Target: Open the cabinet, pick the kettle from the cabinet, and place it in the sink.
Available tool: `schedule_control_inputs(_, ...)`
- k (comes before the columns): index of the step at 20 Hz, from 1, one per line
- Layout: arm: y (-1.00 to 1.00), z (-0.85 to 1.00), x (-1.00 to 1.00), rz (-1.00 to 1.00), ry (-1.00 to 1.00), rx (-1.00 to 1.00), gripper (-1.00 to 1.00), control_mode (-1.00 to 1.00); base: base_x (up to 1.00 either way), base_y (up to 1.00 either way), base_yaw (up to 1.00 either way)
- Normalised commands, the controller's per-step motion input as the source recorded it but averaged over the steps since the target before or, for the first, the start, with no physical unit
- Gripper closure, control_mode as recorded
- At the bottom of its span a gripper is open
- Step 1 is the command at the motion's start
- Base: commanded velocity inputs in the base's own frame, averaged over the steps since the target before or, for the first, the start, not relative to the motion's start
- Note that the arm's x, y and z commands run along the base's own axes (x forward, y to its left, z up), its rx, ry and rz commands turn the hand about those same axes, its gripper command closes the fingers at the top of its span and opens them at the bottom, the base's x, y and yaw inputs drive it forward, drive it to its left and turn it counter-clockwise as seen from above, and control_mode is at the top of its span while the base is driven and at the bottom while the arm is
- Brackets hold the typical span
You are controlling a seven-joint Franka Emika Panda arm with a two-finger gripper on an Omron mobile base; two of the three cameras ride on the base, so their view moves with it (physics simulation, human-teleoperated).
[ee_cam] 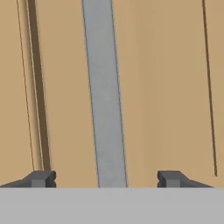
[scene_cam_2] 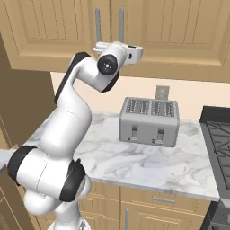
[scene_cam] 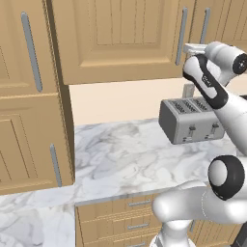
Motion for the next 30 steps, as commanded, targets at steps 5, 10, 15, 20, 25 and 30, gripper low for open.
schedule_control_inputs(5,0.0,-0.09,0.3,0.0,0.15,0.01,1.0,-1.0,0.0,0.0,0.0)
schedule_control_inputs(10,0.0,-0.22,0.1,0.0,0.07,0.0,1.0,-1.0,0.0,0.0,0.0)
schedule_control_inputs(15,-0.07,-0.27,0.0,0.05,0.03,0.01,1.0,-1.0,0.0,0.0,0.0)
schedule_control_inputs(20,-0.33,-0.17,-0.02,0.07,0.0,0.03,1.0,-1.0,0.0,0.0,0.0)
schedule_control_inputs(25,-0.6,-0.03,-0.18,0.05,0.0,0.01,1.0,-1.0,0.0,0.0,0.0)
schedule_control_inputs(30,-0.76,0.0,-0.31,0.04,0.0,0.0,1.0,-1.0,0.0,0.0,0.0)
